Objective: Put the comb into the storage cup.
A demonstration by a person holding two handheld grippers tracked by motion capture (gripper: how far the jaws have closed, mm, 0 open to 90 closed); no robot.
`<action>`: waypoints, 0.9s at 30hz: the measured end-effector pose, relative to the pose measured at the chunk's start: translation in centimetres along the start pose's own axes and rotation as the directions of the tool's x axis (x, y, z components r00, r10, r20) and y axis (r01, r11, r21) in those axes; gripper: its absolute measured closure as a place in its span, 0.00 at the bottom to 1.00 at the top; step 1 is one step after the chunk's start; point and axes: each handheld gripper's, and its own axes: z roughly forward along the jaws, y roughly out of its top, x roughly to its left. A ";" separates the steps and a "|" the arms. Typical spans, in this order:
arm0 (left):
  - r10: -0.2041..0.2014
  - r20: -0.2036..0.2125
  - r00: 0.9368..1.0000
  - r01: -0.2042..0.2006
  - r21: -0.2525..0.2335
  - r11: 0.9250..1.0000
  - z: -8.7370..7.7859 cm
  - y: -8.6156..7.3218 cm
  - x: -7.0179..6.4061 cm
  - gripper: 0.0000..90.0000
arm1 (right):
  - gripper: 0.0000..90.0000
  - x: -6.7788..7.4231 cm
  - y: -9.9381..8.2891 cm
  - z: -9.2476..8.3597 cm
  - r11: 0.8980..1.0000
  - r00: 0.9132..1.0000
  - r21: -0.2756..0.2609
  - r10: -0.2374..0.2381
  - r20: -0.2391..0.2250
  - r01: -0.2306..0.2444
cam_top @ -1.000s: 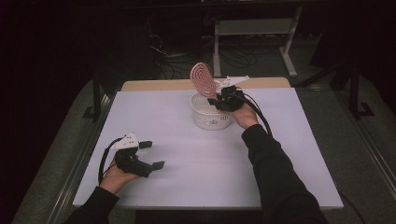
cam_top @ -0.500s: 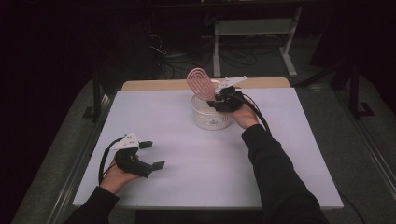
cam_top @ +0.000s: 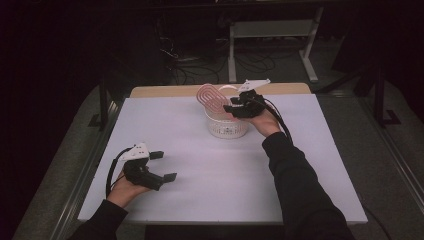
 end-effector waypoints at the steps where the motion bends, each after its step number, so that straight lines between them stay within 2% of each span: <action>1: -0.001 0.000 1.000 0.001 -0.001 1.000 0.0 0.0 0.0 0.00 | 0.58 0.0 0.1 -0.2 1.000 1.000 -0.002 -0.003 0.000 0.003; 17: -0.014 -0.004 1.000 0.014 -0.006 1.000 0.1 0.1 0.2 0.00 | 0.43 -0.4 0.1 -3.0 0.999 0.998 -0.011 0.048 -0.039 -0.049; 27: -0.017 -0.003 1.000 0.017 -0.008 1.000 0.0 0.0 0.1 0.00 | 0.34 0.2 -0.7 -4.7 0.998 0.996 -0.017 0.067 -0.058 -0.068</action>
